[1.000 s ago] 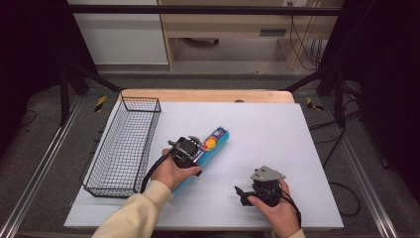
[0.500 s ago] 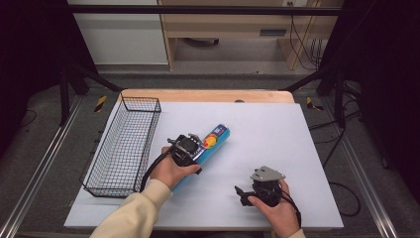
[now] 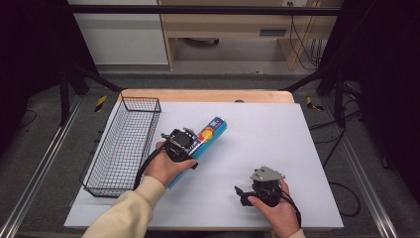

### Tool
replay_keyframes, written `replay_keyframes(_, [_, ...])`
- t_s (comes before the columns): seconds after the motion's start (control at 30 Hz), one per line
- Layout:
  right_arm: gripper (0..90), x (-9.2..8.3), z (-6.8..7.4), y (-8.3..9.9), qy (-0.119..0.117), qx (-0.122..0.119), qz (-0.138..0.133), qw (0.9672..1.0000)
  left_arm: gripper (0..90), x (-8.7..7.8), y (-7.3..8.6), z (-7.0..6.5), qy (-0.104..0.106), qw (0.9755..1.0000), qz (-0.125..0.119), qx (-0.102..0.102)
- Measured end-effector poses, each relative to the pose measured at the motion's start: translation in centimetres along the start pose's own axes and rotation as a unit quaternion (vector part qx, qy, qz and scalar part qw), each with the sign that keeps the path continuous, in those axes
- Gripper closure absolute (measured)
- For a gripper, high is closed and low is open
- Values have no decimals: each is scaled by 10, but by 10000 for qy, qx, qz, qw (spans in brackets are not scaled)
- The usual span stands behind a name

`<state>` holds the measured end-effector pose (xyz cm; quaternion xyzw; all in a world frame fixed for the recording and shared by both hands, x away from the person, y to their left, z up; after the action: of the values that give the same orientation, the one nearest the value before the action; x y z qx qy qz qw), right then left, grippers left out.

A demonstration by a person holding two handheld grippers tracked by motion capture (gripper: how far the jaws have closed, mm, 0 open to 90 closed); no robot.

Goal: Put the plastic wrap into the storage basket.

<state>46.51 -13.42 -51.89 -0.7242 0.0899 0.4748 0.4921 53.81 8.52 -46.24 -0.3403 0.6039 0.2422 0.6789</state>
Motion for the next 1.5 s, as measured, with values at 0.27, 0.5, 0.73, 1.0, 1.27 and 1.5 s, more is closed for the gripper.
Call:
replay_keyframes(0.27, [102, 0, 0, 0, 2, -2, 15, 10000, 317, -21, 4, 10, -56, 9998, -194, -96])
replay_keyframes(0.5, [102, 1, 1, 0, 2, 21, 30, 10000, 317, -44, 11, 24, -141, 9991, -341, -222])
replay_keyframes(0.73, [102, 2, 2, 1, 0, 2, 51, 10000, 318, -65, 23, 42, -215, 9982, -455, -329])
replay_keyframes(1.0, [102, 2, 2, 2, 5, -12, 66, 10000, 318, -81, 46, 67, -274, 9967, -543, -545])
replay_keyframes(1.27, [103, 4, 3, 2, 22, -37, 93, 9999, 318, -87, 71, 88, -334, 9948, -576, -769])
replay_keyframes(1.5, [103, 4, 1, 2, 32, -29, 99, 9999, 318, -88, 86, 103, -342, 9933, -597, -934])
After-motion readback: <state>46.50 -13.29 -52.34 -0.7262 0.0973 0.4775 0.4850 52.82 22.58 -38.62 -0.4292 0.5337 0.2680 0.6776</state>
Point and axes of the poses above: each handheld gripper's, and its own axes: x roughly forward along the jaws, y roughly out of its underside, z roughly to its left, the point moved 8 cm from there along x, roughly forward along the jaws, and after that the axes turned 13 degrees about z, right-handed, at the moved point
